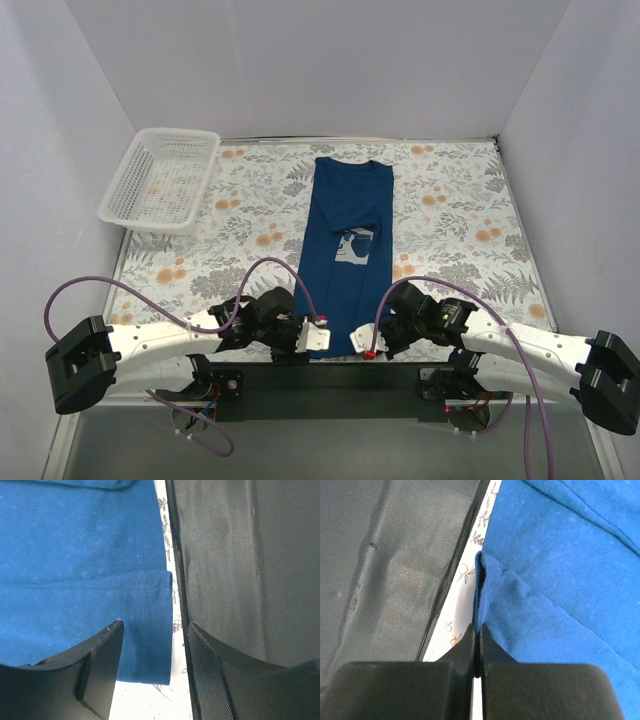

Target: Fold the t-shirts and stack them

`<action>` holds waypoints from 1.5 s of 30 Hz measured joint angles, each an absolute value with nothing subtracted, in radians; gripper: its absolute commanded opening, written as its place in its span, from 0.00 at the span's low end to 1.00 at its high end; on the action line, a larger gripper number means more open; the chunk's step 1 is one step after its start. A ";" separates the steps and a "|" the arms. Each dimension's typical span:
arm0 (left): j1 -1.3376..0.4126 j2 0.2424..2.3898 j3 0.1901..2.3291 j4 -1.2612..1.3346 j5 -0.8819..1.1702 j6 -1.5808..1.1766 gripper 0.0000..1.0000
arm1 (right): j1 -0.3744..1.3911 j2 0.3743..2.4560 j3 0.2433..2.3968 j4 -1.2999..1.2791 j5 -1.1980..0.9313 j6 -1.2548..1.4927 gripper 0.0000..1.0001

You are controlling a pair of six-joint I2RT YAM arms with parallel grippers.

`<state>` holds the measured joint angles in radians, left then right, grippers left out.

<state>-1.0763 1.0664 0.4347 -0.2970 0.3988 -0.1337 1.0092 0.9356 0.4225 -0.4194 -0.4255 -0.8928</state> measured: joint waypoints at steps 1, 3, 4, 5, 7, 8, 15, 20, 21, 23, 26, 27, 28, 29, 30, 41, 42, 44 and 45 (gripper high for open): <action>-1.081 1.072 0.432 -0.291 0.397 -0.133 0.51 | 1.008 0.934 0.423 -0.419 -0.427 -0.893 0.01; -1.093 1.084 0.429 -0.282 0.389 -0.130 0.51 | 1.002 0.931 0.423 -0.419 -0.429 -0.893 0.01; -1.100 1.092 0.425 -0.276 0.384 -0.130 0.51 | 1.000 0.930 0.423 -0.419 -0.430 -0.893 0.01; -1.106 1.103 0.422 -0.270 0.379 -0.128 0.51 | 0.999 0.928 0.423 -0.419 -0.430 -0.893 0.01; -1.119 1.127 0.416 -0.260 0.365 -0.127 0.50 | 0.995 0.928 0.423 -0.419 -0.430 -0.893 0.01; -1.124 1.137 0.414 -0.250 0.358 -0.123 0.47 | 0.994 0.927 0.423 -0.420 -0.431 -0.892 0.01; -1.172 1.192 0.422 -0.169 0.329 -0.124 0.21 | 0.981 0.911 0.423 -0.427 -0.437 -0.893 0.01; -1.192 1.199 0.425 -0.152 0.329 -0.128 0.10 | 0.972 0.897 0.430 -0.445 -0.447 -0.892 0.01; -1.193 1.198 0.425 -0.149 0.314 -0.127 0.08 | 0.970 0.894 0.431 -0.446 -0.448 -0.892 0.01; -1.192 1.198 0.425 -0.145 0.288 -0.125 0.02 | 0.968 0.890 0.431 -0.447 -0.449 -0.892 0.01; -1.191 1.195 0.425 -0.142 0.264 -0.123 0.00 | 0.962 0.885 0.435 -0.452 -0.452 -0.892 0.01; -1.191 1.194 0.425 -0.143 0.256 -0.123 0.00 | 0.958 0.883 0.438 -0.455 -0.452 -0.892 0.01; -1.191 1.188 0.425 -0.146 0.247 -0.123 0.00 | 0.955 0.878 0.442 -0.460 -0.453 -0.891 0.01; -1.191 1.182 0.425 -0.155 0.239 -0.123 0.00 | 0.950 0.875 0.448 -0.467 -0.454 -0.888 0.01; -1.190 1.173 0.425 -0.168 0.230 -0.123 0.00 | 0.946 0.870 0.455 -0.473 -0.455 -0.885 0.01; -1.159 1.069 0.491 -0.286 0.292 -0.093 0.00 | 0.878 0.864 0.620 -0.583 -0.493 -0.907 0.01; -1.141 1.069 0.503 -0.289 0.312 -0.088 0.00 | 0.868 0.864 0.625 -0.587 -0.495 -0.908 0.01; -1.092 1.070 0.527 -0.294 0.348 -0.074 0.00 | 0.835 0.865 0.629 -0.595 -0.500 -0.912 0.01; -1.059 1.073 0.542 -0.297 0.374 -0.066 0.00 | 0.817 0.867 0.631 -0.600 -0.501 -0.912 0.01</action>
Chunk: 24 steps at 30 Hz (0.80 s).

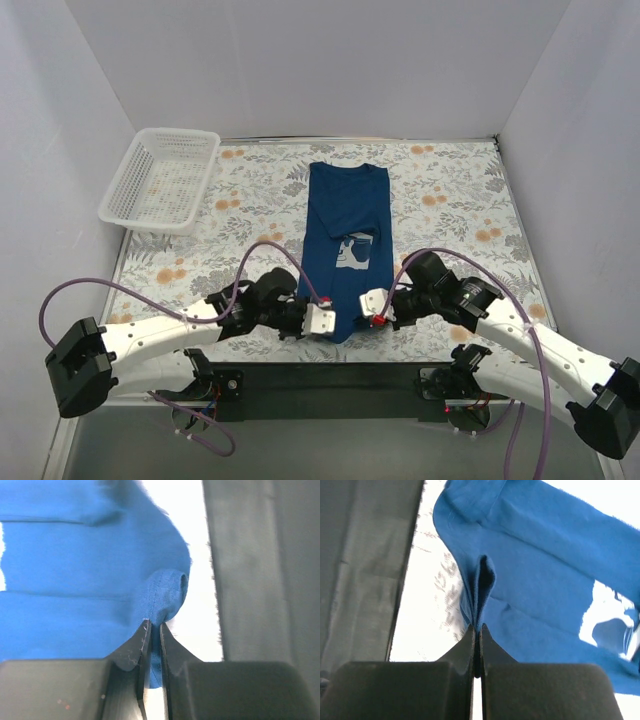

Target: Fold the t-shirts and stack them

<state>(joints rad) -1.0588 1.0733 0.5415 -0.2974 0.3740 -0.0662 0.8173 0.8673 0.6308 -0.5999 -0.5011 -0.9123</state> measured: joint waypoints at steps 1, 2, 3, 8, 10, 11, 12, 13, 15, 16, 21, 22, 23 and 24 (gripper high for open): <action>-1.025 1.080 0.559 -0.299 0.398 -0.058 0.00 | 0.796 0.870 0.633 -0.603 -0.503 -0.913 0.01; -0.989 1.091 0.578 -0.300 0.423 -0.051 0.00 | 0.773 0.875 0.634 -0.604 -0.506 -0.915 0.01; -0.951 1.109 0.601 -0.303 0.453 -0.039 0.00 | 0.750 0.881 0.635 -0.604 -0.510 -0.916 0.01; -0.796 1.243 0.716 -0.305 0.577 0.015 0.00 | 0.560 0.941 0.669 -0.612 -0.580 -0.944 0.01; -0.757 1.300 0.751 -0.301 0.617 0.031 0.00 | 0.485 0.984 0.704 -0.617 -0.609 -0.962 0.01; -0.743 1.329 0.768 -0.296 0.633 0.038 0.00 | 0.455 1.009 0.723 -0.617 -0.620 -0.970 0.01; -0.730 1.356 0.785 -0.293 0.649 0.044 0.00 | 0.429 1.035 0.742 -0.618 -0.630 -0.977 0.01; -0.722 1.377 0.801 -0.292 0.661 0.049 0.00 | 0.410 1.061 0.759 -0.619 -0.638 -0.983 0.01; -0.696 1.428 0.845 -0.288 0.688 0.064 0.00 | 0.383 1.113 0.793 -0.620 -0.655 -0.998 0.01; -0.684 1.451 0.865 -0.285 0.699 0.071 0.00 | 0.375 1.132 0.805 -0.620 -0.660 -1.002 0.01; -0.616 1.533 0.958 -0.270 0.738 0.092 0.00 | 0.339 1.244 0.872 -0.621 -0.690 -1.018 0.01; -0.603 1.544 0.972 -0.264 0.742 0.095 0.00 | 0.332 1.266 0.884 -0.620 -0.695 -1.020 0.01; -0.590 1.555 0.986 -0.258 0.745 0.098 0.00 | 0.325 1.286 0.897 -0.623 -0.699 -1.021 0.01; -0.579 1.567 0.999 -0.252 0.748 0.101 0.00 | 0.318 1.308 0.912 -0.623 -0.703 -1.021 0.01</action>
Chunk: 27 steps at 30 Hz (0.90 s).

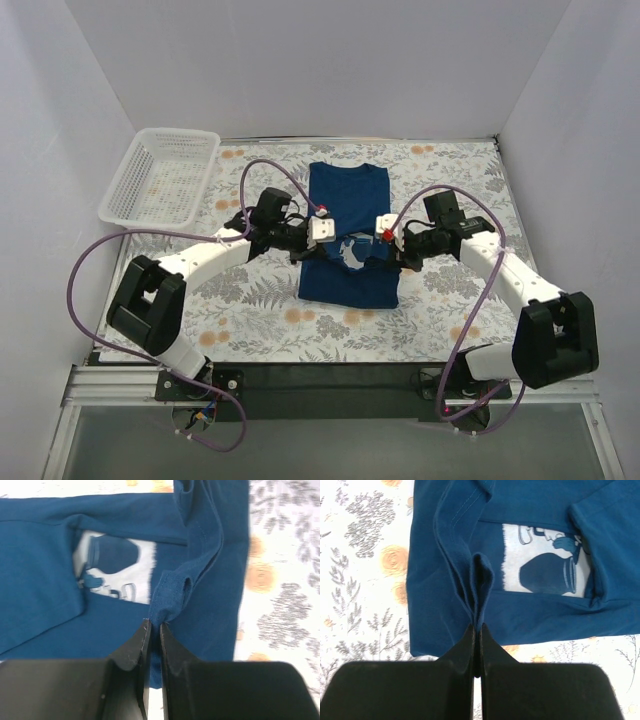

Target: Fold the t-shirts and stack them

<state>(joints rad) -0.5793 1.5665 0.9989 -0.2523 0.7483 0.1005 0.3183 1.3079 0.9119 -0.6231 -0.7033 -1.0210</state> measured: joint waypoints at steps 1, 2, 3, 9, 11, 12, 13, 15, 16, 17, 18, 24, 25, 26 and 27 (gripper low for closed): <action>-0.568 1.578 1.010 -0.245 0.750 0.101 0.00 | 0.310 1.335 0.930 -0.623 -0.707 -1.021 0.01; -0.557 1.590 1.017 -0.236 0.751 0.102 0.00 | 0.305 1.357 0.945 -0.623 -0.709 -1.021 0.01; -0.547 1.601 1.022 -0.227 0.752 0.102 0.00 | 0.299 1.377 0.961 -0.623 -0.710 -1.021 0.01; -0.506 1.678 1.051 -0.184 0.752 0.104 0.00 | 0.268 1.479 1.050 -0.622 -0.715 -1.023 0.01; -0.496 1.707 1.069 -0.165 0.752 0.103 0.00 | 0.262 1.512 1.077 -0.623 -0.717 -1.024 0.01; -0.492 1.721 1.078 -0.154 0.752 0.100 0.00 | 0.260 1.529 1.092 -0.623 -0.716 -1.025 0.01; -0.487 1.734 1.087 -0.142 0.752 0.097 0.00 | 0.258 1.547 1.106 -0.622 -0.716 -1.025 0.01; -0.480 1.761 1.106 -0.125 0.753 0.093 0.00 | 0.255 1.584 1.134 -0.623 -0.715 -1.025 0.01; -0.477 1.776 1.118 -0.121 0.753 0.090 0.00 | 0.254 1.597 1.144 -0.622 -0.714 -1.025 0.01; -0.474 1.792 1.132 -0.115 0.754 0.088 0.00 | 0.253 1.618 1.159 -0.623 -0.713 -1.025 0.01; -0.472 1.810 1.148 -0.107 0.755 0.087 0.00 | 0.252 1.632 1.170 -0.622 -0.712 -1.025 0.01; -0.459 1.887 1.194 -0.065 0.755 0.069 0.00 | 0.243 1.711 1.234 -0.623 -0.698 -1.023 0.01; -0.457 1.894 1.196 -0.060 0.754 0.068 0.00 | 0.240 1.723 1.243 -0.623 -0.695 -1.023 0.01; -0.455 1.901 1.198 -0.059 0.750 0.066 0.00 | 0.236 1.732 1.251 -0.622 -0.693 -1.021 0.01; -0.453 1.907 1.201 -0.058 0.748 0.065 0.00 | 0.233 1.741 1.259 -0.622 -0.690 -1.020 0.01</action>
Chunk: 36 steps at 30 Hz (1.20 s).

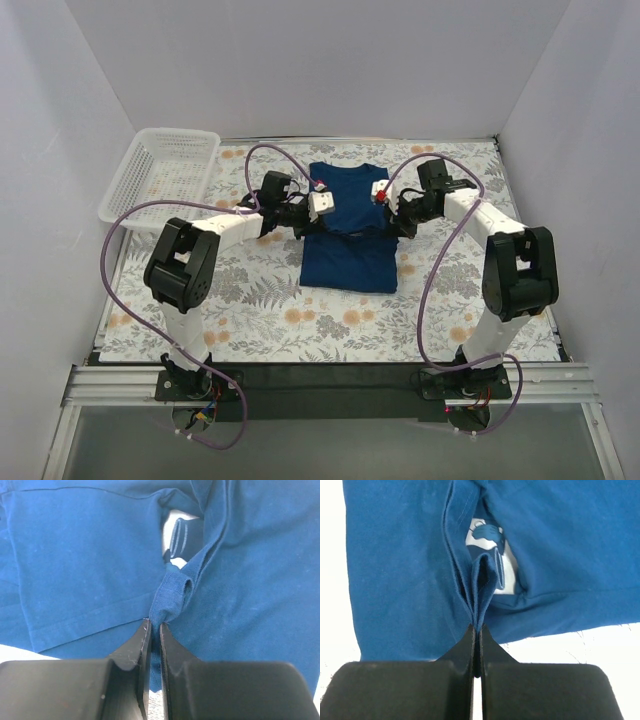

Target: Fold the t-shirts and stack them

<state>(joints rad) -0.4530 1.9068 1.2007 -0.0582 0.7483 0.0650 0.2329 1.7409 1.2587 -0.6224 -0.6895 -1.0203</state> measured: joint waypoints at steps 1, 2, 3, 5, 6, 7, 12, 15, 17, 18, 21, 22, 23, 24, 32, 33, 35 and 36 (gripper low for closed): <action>-0.452 1.911 1.206 -0.058 0.746 0.063 0.00 | 0.229 1.748 1.264 -0.622 -0.688 -1.019 0.01; -0.450 1.916 1.211 -0.056 0.745 0.063 0.00 | 0.228 1.753 1.271 -0.623 -0.686 -1.019 0.01; -0.448 1.921 1.216 -0.052 0.744 0.063 0.00 | 0.226 1.761 1.279 -0.622 -0.684 -1.017 0.01; -0.445 1.930 1.228 -0.045 0.742 0.062 0.00 | 0.223 1.771 1.289 -0.622 -0.683 -1.015 0.01; -0.443 1.934 1.232 -0.043 0.741 0.062 0.00 | 0.223 1.776 1.295 -0.622 -0.683 -1.013 0.01; -0.442 1.937 1.235 -0.041 0.741 0.062 0.00 | 0.222 1.781 1.299 -0.622 -0.683 -1.012 0.01; -0.434 1.943 1.240 -0.041 0.739 0.062 0.00 | 0.223 1.811 1.328 -0.623 -0.684 -1.002 0.01; -0.433 1.943 1.246 -0.043 0.736 0.061 0.00 | 0.223 1.839 1.352 -0.623 -0.685 -0.997 0.01; -0.432 1.945 1.254 -0.044 0.733 0.059 0.00 | 0.223 1.853 1.361 -0.621 -0.684 -0.996 0.01; -0.431 1.948 1.258 -0.044 0.733 0.059 0.00 | 0.223 1.857 1.364 -0.622 -0.684 -0.994 0.01; -0.430 1.963 1.271 -0.044 0.730 0.059 0.00 | 0.223 1.867 1.374 -0.623 -0.683 -0.991 0.01; -0.430 1.968 1.273 -0.045 0.728 0.059 0.00 | 0.223 1.870 1.379 -0.623 -0.683 -0.990 0.01; -0.429 1.972 1.275 -0.046 0.726 0.059 0.00 | 0.223 1.872 1.384 -0.623 -0.683 -0.989 0.01; -0.429 1.977 1.277 -0.049 0.722 0.059 0.00 | 0.223 1.874 1.388 -0.622 -0.683 -0.987 0.01; -0.421 2.003 1.291 -0.060 0.712 0.060 0.00 | 0.223 1.908 1.435 -0.622 -0.675 -0.968 0.01; -0.420 2.007 1.294 -0.060 0.710 0.060 0.00 | 0.223 1.914 1.438 -0.623 -0.674 -0.967 0.01; -0.419 2.010 1.295 -0.060 0.709 0.059 0.00 | 0.223 1.924 1.443 -0.622 -0.669 -0.965 0.01; -0.419 2.011 1.296 -0.061 0.709 0.059 0.00 | 0.223 1.929 1.444 -0.623 -0.667 -0.964 0.01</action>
<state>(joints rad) -0.4187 2.0106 1.2961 -0.0608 0.7086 0.0593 0.2226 1.9289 1.4437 -0.6228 -0.6666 -0.9642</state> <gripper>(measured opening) 0.096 0.013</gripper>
